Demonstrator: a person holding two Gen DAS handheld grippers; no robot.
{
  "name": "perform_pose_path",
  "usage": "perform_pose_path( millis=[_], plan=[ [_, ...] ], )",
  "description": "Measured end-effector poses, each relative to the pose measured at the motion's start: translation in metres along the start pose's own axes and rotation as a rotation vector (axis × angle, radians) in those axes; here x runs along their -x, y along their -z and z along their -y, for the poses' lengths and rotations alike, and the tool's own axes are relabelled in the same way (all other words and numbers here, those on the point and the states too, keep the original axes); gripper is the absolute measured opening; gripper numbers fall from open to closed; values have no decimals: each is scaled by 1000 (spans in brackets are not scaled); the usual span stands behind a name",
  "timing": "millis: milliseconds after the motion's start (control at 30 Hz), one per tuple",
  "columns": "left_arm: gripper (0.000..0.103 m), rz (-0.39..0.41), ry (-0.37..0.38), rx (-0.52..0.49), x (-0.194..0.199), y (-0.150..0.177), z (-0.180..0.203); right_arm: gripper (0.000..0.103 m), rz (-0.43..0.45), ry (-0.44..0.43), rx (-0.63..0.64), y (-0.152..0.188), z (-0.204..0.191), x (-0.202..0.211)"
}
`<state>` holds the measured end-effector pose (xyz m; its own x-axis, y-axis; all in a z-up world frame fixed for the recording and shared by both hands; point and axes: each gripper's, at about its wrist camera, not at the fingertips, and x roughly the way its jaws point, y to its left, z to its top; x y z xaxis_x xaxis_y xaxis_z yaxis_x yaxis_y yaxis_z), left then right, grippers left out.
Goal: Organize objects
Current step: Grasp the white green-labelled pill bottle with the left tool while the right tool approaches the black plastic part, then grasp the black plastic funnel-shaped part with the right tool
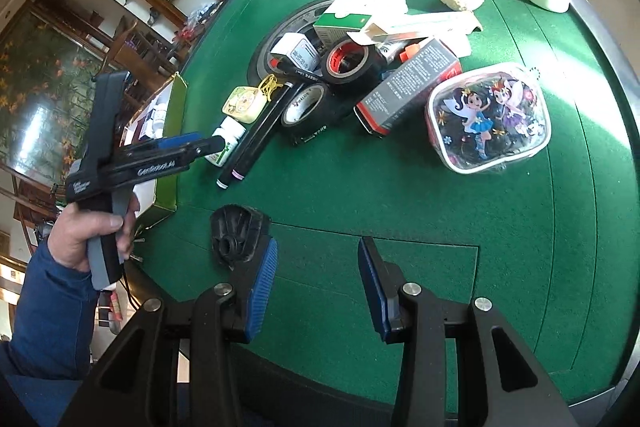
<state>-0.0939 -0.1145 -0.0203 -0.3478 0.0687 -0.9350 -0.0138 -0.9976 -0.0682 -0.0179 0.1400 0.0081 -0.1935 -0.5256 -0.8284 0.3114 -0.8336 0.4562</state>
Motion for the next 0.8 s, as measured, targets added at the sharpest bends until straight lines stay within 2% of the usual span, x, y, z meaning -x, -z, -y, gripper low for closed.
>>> perform_pose_path(
  millis=[33, 100, 167, 367, 533, 700, 767, 800],
  plan=[
    [52, -4, 6, 10, -4, -1, -2, 42, -4, -4, 2, 1, -1, 0],
    [39, -13, 21, 29, -11, -2, -6, 42, -11, -5, 12, 2, -3, -3],
    [33, -11, 11, 55, -18, 2, -9, 42, -21, -3, 22, 3, -6, -7],
    [33, 17, 13, 133, -5, 31, -19, 42, -69, 6, 105, 6, -30, -26],
    [33, 32, 3, 137, 17, 84, -16, 43, -118, 10, 185, 6, -54, -48],
    [33, 48, -22, 141, 30, 130, -11, 55, -130, 14, 250, 4, -82, -68],
    [33, 56, -22, 133, 32, 136, -10, 66, -129, 29, 265, 3, -91, -75],
    [33, 58, -12, 137, 32, 138, -13, 67, -131, 24, 267, 3, -95, -78]
  ],
)
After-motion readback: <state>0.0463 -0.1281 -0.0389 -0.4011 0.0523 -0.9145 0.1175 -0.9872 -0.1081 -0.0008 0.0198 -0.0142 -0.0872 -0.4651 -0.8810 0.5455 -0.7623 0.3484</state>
